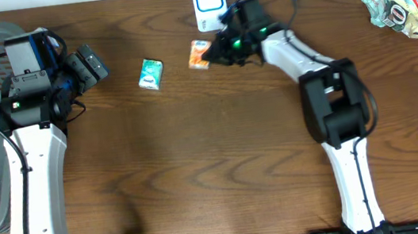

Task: Scan the item barcode
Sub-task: 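Lift the orange Kleenex pack and hold it before the scanner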

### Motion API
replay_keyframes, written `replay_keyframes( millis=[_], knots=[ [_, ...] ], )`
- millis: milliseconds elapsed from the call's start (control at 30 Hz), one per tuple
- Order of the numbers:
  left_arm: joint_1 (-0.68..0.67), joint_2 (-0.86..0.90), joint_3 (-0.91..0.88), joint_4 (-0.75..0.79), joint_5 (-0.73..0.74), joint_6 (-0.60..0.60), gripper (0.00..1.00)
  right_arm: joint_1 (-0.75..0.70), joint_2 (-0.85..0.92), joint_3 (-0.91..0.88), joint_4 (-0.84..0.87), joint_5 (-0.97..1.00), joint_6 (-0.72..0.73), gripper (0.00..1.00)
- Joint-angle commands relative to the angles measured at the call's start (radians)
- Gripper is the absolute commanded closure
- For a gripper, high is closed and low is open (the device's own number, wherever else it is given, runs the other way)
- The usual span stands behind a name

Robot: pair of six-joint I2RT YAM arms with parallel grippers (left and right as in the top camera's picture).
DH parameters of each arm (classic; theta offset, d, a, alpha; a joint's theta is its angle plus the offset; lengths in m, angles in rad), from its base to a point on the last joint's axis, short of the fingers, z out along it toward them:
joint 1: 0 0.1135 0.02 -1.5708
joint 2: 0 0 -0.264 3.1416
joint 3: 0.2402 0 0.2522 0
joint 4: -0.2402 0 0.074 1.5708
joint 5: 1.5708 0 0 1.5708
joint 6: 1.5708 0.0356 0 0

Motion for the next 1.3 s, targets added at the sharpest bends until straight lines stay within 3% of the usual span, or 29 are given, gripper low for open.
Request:
replay_keyframes(
  millis=[0, 167, 400, 933, 1267],
  knots=[
    [0.002, 0.001, 0.003, -0.002, -0.013, 0.003, 0.02, -0.059, -0.11, 0.003, -0.018, -0.175, -0.096, 0.99],
    [0.002, 0.001, 0.003, -0.002, -0.013, 0.003, 0.02, -0.129, -0.117, 0.003, -0.023, -0.44, -0.13, 0.99],
    [0.002, 0.001, 0.003, -0.002, -0.013, 0.003, 0.02, -0.185, -0.117, 0.003, -0.028, -0.818, -0.597, 0.99],
    [0.002, 0.001, 0.003, -0.002, -0.013, 0.003, 0.02, -0.3, -0.117, 0.003, 0.066, -0.818, -0.573, 0.99],
    [0.002, 0.001, 0.003, -0.002, -0.013, 0.003, 0.02, -0.257, -0.117, 0.002, 0.001, -0.818, -0.616, 0.99]
  ],
)
